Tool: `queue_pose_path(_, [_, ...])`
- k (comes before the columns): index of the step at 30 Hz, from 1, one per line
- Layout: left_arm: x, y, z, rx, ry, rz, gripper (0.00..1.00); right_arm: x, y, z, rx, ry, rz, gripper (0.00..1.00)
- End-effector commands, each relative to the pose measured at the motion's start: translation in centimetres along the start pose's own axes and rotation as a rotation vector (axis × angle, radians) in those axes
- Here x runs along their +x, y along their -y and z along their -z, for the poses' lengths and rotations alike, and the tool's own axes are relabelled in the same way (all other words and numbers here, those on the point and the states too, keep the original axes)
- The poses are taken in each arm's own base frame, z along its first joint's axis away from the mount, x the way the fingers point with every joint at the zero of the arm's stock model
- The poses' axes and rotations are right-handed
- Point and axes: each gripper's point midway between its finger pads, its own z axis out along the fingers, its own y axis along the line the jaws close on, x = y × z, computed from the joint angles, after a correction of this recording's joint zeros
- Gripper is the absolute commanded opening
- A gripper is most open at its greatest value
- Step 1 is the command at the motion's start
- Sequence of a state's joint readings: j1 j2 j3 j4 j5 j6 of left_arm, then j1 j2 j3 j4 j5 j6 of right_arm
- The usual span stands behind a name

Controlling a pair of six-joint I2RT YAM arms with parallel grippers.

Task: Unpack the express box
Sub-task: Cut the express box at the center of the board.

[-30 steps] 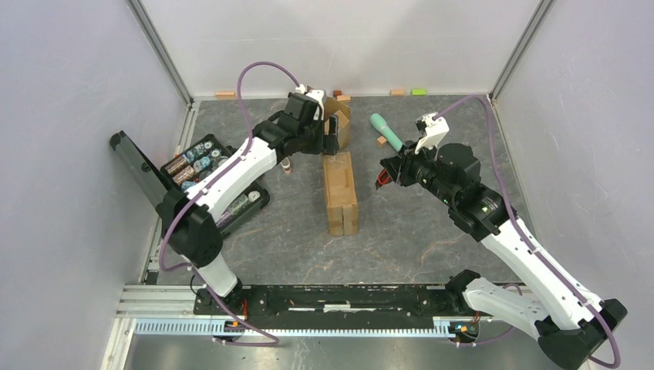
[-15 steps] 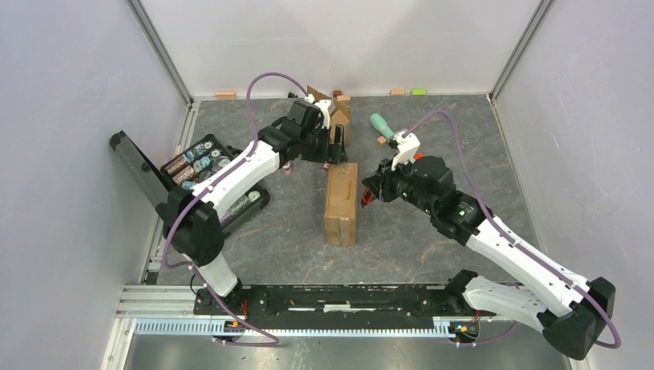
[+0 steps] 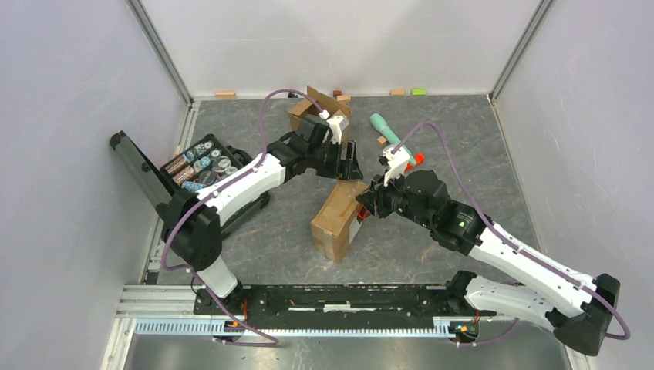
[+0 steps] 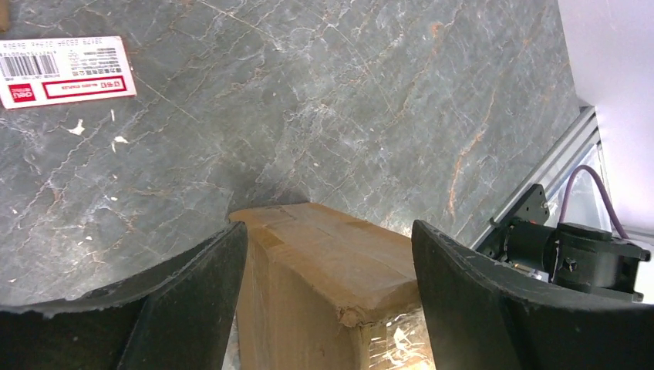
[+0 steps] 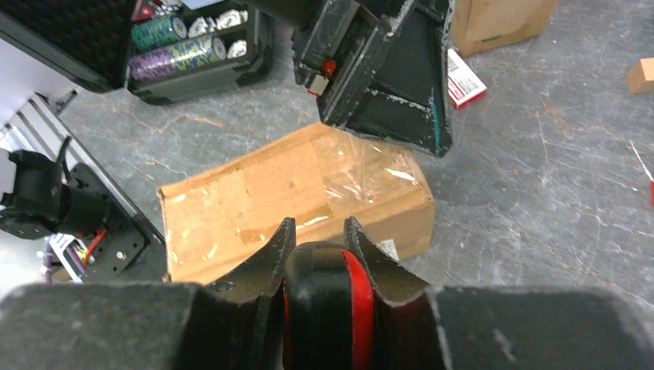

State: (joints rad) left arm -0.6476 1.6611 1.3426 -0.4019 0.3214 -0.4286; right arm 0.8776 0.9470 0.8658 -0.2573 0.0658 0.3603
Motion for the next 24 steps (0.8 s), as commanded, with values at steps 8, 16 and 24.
queue_pose_path(8, [-4.5, 3.0, 5.2, 0.023, 0.104, -0.086, 0.88, -5.2, -1.5, 5.3, -0.063, 0.075, 0.15, 0.0])
queue_pose_path(16, [-2.5, 1.8, 9.1, 0.017, 0.065, -0.102, 0.87, -8.8, -5.2, 5.5, -0.224, 0.17, 0.184, 0.0])
queue_pose_path(24, [4.0, 0.1, 9.2, 0.031, -0.029, -0.076, 0.86, -9.4, -8.8, 2.9, -0.335, 0.207, 0.186, 0.0])
